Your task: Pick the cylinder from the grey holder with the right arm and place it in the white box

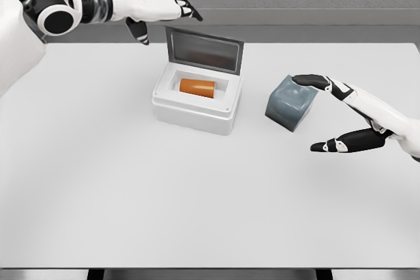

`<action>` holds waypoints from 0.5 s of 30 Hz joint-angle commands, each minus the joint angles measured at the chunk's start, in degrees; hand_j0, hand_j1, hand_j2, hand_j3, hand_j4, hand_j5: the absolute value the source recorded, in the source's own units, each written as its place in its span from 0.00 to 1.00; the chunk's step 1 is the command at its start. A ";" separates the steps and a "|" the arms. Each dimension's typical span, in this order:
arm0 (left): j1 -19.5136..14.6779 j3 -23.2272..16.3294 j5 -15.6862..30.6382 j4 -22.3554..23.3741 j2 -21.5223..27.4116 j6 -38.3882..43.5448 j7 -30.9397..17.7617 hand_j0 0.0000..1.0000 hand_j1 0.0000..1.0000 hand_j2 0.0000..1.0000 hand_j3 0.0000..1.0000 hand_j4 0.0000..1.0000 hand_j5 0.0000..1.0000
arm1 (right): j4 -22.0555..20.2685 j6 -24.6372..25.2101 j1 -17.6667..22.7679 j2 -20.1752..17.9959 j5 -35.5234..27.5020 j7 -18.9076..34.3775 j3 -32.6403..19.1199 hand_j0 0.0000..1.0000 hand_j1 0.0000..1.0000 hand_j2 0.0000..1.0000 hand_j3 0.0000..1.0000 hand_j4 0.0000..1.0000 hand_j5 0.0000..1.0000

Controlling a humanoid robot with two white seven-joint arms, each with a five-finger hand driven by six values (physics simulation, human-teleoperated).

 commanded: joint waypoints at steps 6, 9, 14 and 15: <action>0.18 -0.13 -0.97 0.78 -0.11 0.00 0.03 1.00 1.00 1.00 1.00 1.00 1.00 | -0.10 0.15 0.00 0.02 -0.48 -0.02 0.00 1.00 1.00 1.00 1.00 1.00 1.00; 0.35 -0.13 -1.15 0.87 -0.02 -0.09 0.03 1.00 1.00 1.00 1.00 1.00 1.00 | -0.10 0.15 0.09 -0.06 -0.48 -0.02 0.00 1.00 1.00 1.00 1.00 1.00 1.00; 0.62 -0.31 -1.15 0.78 -0.11 -0.35 0.03 1.00 1.00 1.00 1.00 1.00 1.00 | -0.01 0.15 0.09 -0.06 -0.48 -0.02 0.00 1.00 1.00 1.00 1.00 1.00 1.00; 0.53 -1.01 -1.15 0.78 -0.02 -0.35 0.03 1.00 1.00 1.00 1.00 1.00 1.00 | -0.01 0.15 0.09 -0.06 -0.48 -0.02 0.00 1.00 1.00 1.00 1.00 1.00 1.00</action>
